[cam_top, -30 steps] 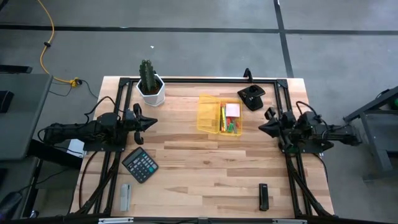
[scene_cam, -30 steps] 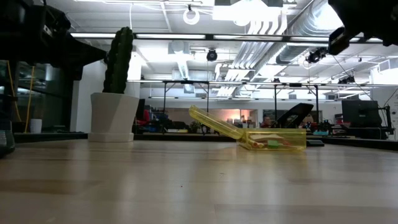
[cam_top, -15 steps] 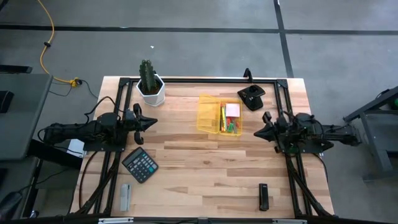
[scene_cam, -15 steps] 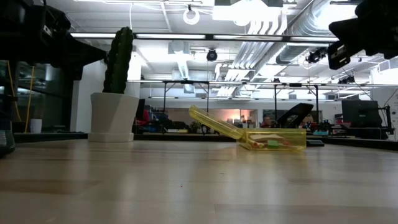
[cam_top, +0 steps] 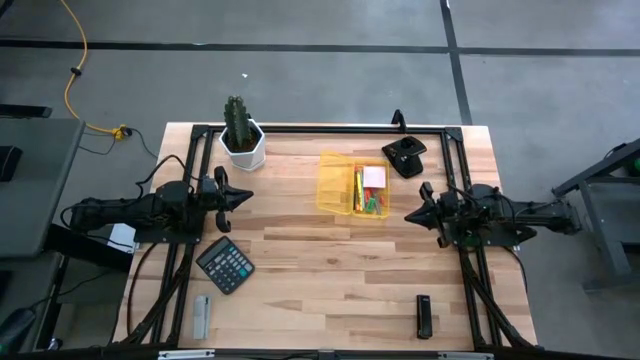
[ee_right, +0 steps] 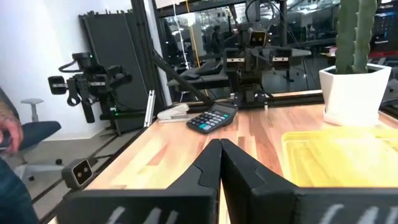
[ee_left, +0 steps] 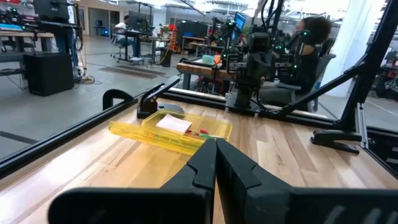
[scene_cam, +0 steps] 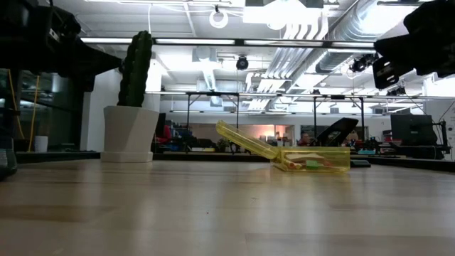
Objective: Pack school essentials
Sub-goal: Return to Home Position
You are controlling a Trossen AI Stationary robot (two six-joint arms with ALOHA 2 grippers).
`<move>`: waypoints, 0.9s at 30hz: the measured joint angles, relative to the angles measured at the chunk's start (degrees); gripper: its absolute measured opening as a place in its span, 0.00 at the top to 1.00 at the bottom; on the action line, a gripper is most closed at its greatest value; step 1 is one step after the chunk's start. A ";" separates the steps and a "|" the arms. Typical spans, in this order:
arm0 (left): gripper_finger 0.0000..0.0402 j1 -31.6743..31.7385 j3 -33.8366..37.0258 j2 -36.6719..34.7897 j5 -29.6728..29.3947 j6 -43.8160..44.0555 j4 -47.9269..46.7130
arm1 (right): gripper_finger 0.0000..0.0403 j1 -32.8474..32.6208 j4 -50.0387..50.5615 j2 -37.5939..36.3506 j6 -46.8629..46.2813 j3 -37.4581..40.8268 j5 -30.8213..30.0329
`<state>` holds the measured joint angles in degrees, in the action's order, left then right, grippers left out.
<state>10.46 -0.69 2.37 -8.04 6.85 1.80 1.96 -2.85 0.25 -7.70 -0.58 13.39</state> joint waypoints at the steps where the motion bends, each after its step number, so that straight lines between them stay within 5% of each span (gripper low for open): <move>1: 1.00 -0.01 0.00 0.00 0.02 0.00 0.00 | 1.00 0.00 -0.01 0.10 -0.14 0.00 -0.07; 10: 1.00 0.00 0.00 0.00 0.01 0.00 0.00 | 1.00 0.00 1.39 0.13 -0.05 0.00 -9.00; 27: 1.00 0.00 0.00 0.00 0.01 0.00 0.00 | 1.00 0.00 1.53 0.15 -2.53 0.00 -9.56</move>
<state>10.46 -0.69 2.37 -8.03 6.85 1.80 1.96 -1.32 0.40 -10.23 -0.58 3.83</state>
